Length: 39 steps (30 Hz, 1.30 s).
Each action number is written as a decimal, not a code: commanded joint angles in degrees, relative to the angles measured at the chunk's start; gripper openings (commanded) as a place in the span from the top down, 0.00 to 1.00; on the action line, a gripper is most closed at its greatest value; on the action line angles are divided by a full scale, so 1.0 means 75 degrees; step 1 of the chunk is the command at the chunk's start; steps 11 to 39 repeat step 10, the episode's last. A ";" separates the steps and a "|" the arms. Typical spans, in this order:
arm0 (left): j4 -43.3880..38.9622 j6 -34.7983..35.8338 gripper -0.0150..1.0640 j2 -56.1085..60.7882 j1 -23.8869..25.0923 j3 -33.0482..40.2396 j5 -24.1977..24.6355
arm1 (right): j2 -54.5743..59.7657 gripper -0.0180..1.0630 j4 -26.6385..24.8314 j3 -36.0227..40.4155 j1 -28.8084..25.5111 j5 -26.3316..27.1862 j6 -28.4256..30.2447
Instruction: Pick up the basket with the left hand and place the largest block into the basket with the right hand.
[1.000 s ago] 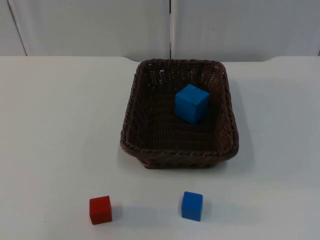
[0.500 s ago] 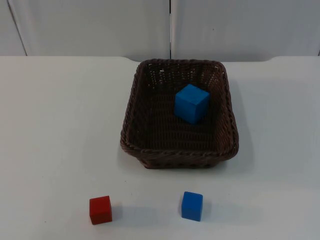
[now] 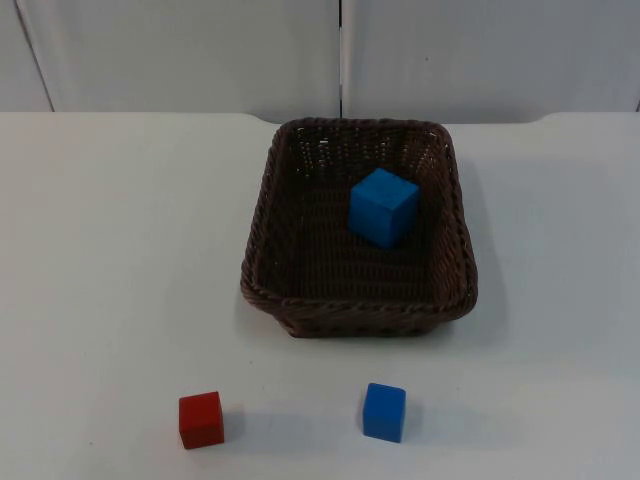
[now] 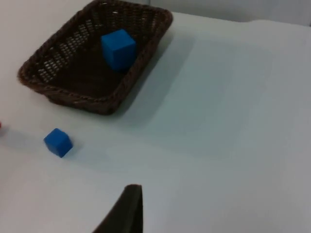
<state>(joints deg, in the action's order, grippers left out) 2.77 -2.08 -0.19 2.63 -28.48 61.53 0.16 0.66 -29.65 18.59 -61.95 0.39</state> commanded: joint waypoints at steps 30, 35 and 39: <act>0.0058 -0.0029 0.01 0.0025 0.0027 0.0023 0.0005 | -0.0021 0.01 0.0031 0.0017 -0.1569 0.0026 0.0007; 0.0058 -0.0029 0.01 0.0025 0.0027 0.0023 0.0005 | -0.0021 0.01 0.0031 0.0017 -0.1569 0.0026 0.0007; 0.0058 -0.0029 0.01 0.0025 0.0027 0.0023 0.0005 | -0.0021 0.01 0.0031 0.0017 -0.1569 0.0026 0.0007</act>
